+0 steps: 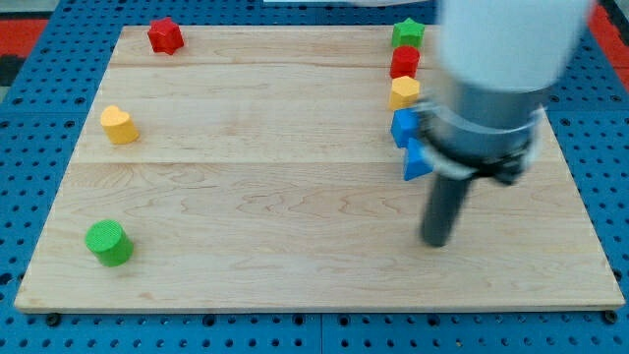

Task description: Push the red circle to the left side of the board

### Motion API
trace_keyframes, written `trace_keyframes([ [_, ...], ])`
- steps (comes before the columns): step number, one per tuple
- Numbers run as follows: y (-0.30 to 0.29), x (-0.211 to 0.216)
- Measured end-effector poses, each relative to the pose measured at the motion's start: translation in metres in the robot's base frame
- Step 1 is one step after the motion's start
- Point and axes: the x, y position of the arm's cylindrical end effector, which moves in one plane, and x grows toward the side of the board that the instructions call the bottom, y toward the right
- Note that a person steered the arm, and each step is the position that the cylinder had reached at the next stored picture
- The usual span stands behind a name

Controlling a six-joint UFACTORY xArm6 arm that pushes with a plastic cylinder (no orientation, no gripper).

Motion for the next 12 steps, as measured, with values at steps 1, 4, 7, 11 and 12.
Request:
trace_keyframes([
  [1,0.060,-0.078],
  [4,0.037,-0.236],
  [7,0.002,-0.260],
  [11,-0.082,-0.262],
  [12,-0.082,-0.239],
])
